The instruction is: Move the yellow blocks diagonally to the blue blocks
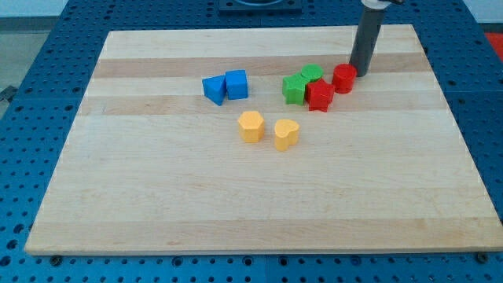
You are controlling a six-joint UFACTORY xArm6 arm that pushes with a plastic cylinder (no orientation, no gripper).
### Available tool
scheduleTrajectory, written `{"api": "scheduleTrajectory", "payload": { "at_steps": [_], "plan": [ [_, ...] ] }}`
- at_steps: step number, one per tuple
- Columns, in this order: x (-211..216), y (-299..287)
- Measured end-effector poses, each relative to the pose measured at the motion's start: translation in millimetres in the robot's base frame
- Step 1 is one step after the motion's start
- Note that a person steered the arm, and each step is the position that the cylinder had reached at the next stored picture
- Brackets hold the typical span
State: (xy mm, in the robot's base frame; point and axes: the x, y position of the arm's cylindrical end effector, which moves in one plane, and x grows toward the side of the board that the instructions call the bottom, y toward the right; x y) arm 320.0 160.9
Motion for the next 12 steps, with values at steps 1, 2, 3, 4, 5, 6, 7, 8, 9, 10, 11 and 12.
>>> {"api": "scheduleTrajectory", "payload": {
  "at_steps": [1,2,3,4,5,6,7,8,9,10,11,12],
  "plan": [
    [8.5,-9.9],
    [18.3,-21.3],
    [18.8,-16.3],
    [20.0,24.7],
    [60.5,68.7],
    [106.8,62.3],
    [126.5,40.5],
    [139.3,13.4],
    [147.5,-26.0],
    [147.4,-75.8],
    [147.4,-121.0],
    [147.6,-145.4]
  ]
}}
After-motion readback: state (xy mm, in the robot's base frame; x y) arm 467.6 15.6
